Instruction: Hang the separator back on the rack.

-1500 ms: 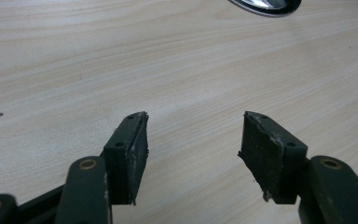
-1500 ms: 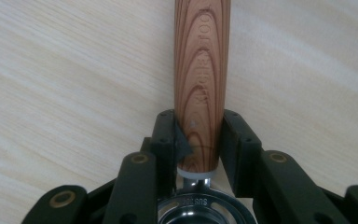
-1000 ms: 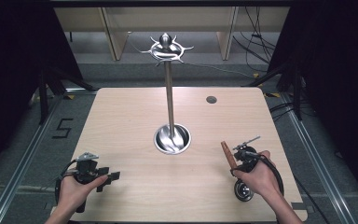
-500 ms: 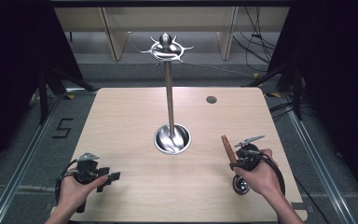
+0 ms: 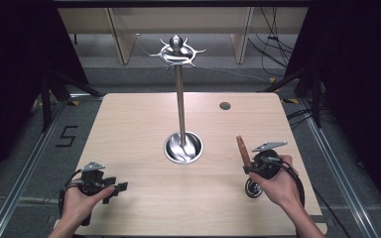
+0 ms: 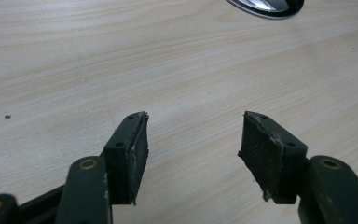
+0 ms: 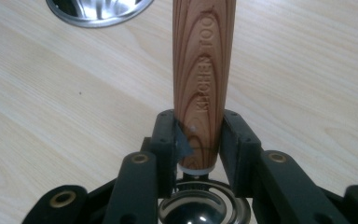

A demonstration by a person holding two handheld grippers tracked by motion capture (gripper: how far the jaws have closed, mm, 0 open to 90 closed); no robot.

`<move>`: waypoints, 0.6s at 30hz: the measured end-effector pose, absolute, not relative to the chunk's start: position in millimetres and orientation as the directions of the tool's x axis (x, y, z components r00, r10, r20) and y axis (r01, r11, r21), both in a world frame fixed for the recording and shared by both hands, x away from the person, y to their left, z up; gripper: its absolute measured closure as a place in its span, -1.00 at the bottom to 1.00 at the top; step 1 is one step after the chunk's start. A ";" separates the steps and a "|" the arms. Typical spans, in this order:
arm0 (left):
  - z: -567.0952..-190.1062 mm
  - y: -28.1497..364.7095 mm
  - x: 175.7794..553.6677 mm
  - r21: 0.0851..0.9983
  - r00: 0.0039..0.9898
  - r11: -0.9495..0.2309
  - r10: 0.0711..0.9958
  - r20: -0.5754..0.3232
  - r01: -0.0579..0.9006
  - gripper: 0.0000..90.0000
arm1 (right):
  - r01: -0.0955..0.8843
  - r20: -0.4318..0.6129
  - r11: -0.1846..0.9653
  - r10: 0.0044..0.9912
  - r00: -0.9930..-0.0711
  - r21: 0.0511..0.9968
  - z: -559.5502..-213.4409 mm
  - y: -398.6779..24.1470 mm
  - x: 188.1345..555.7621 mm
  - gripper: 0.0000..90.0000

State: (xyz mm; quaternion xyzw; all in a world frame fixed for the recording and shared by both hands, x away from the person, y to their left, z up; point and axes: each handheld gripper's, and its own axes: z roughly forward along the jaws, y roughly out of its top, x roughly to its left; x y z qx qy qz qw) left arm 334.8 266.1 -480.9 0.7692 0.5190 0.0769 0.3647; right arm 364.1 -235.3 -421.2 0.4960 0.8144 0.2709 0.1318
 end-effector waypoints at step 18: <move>-480.2 266.7 334.8 0.640 0.454 -0.203 0.854 -0.254 0.741 -0.10 | 0.673 0.058 0.352 0.860 -0.506 0.650 -413.5 -234.5 362.7 0.54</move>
